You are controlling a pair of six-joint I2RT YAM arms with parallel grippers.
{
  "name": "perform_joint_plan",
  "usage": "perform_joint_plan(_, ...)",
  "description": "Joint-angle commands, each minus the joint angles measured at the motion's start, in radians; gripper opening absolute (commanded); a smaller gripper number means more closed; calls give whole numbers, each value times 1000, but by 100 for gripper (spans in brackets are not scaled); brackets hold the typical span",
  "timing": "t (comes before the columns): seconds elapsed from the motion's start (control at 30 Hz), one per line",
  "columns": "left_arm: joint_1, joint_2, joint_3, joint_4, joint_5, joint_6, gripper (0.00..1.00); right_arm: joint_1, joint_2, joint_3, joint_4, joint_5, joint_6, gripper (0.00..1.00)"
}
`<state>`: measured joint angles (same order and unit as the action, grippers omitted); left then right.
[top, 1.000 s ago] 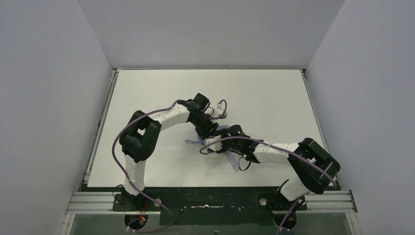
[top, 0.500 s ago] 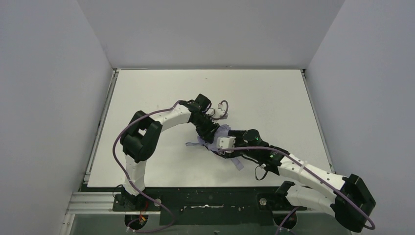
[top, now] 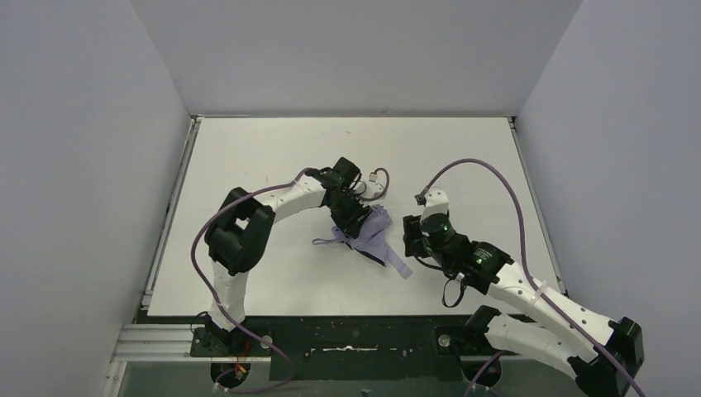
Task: Put away the umbrella
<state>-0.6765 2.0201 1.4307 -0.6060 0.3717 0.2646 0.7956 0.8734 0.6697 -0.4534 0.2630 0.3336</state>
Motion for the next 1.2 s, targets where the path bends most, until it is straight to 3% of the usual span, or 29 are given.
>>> perform_joint_plan(0.0,-10,20,8,-19,-137,11,0,-1,17,22,-242,132,464,55)
perform_joint_plan(0.33,-23,17,12,-20,-171,17,0,3,213,0,-244,93,827,64)
perform_joint_plan(0.63,-30,25,16,-28,-182,22,0,24,392,37,-178,71,862,62)
perform_joint_plan(1.17,-34,29,30,-37,-185,25,0,86,509,35,-173,91,938,60)
